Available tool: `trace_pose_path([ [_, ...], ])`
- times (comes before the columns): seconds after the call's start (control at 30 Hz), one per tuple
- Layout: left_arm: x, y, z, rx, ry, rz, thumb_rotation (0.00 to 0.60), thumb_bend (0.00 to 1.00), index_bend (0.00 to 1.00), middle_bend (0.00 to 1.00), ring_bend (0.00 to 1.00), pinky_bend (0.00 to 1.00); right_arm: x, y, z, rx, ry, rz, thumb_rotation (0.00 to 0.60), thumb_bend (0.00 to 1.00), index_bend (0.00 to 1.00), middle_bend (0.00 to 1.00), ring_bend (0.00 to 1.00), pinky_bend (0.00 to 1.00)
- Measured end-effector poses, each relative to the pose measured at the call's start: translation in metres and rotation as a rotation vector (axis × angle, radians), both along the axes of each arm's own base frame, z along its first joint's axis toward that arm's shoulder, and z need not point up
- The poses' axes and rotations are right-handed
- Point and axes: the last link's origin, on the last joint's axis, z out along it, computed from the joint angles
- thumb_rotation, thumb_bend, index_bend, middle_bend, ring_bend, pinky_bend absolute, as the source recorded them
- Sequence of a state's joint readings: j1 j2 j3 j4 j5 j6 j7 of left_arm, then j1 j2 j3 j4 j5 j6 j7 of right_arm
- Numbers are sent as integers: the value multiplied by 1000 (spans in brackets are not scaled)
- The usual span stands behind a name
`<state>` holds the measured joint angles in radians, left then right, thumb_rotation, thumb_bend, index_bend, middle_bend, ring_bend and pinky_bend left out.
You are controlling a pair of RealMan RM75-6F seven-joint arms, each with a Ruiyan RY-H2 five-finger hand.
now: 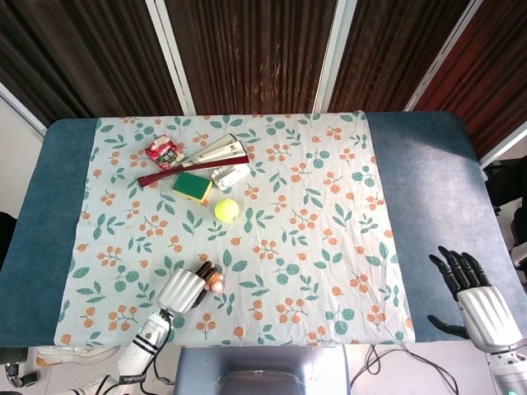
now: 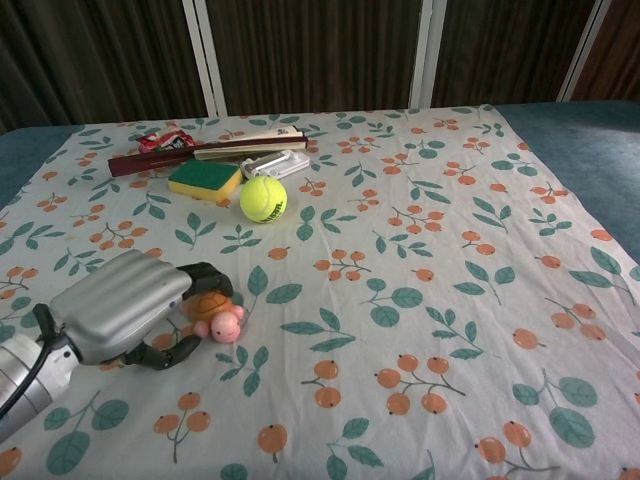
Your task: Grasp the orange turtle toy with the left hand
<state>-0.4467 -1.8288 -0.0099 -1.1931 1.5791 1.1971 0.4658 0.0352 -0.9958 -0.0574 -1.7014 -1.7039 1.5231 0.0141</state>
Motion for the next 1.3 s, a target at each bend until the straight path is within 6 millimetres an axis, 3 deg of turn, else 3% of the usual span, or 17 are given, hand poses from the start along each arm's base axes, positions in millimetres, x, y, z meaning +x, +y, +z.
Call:
trace_pose_path([
  [0.1,1,2,-1,28,-15,-8,600,414,601,665,1000,1000,0,0,1,0,-1,0,600,81,0,0,0,0],
  [0.2,2,5,0,70,-35,-21,600,469,756,817,1000,1000,0,1,1,0,-1,0,600,82,0,0,0,0],
  [0.6,-6,9,-3,138,-56,-45,600,486,801,868,1000,1000,0,0,-1,6,2,-3,600,81,0,0,0,0],
  [0.67,-6,9,-3,135,-63,-46,600,481,762,817,1000,1000,0,0,-1,6,2,-4,600,81,0,0,0,0],
  [0.8,-9,9,-4,108,-46,-41,600,420,441,557,1000,1000,0,0,0,4,1,-4,600,81,0,0,0,0],
  [1.0,-11,4,-2,54,-16,-19,600,365,147,260,996,1000,0,2,0,1,-1,-2,600,81,0,0,0,0],
  [1.13,-11,-1,1,22,15,5,600,348,33,147,984,1000,0,2,-1,7,2,-1,600,82,0,0,0,0],
  [1.3,-5,-9,11,-7,20,21,600,328,9,94,983,1000,1,3,-2,6,3,-2,600,81,0,0,0,0],
])
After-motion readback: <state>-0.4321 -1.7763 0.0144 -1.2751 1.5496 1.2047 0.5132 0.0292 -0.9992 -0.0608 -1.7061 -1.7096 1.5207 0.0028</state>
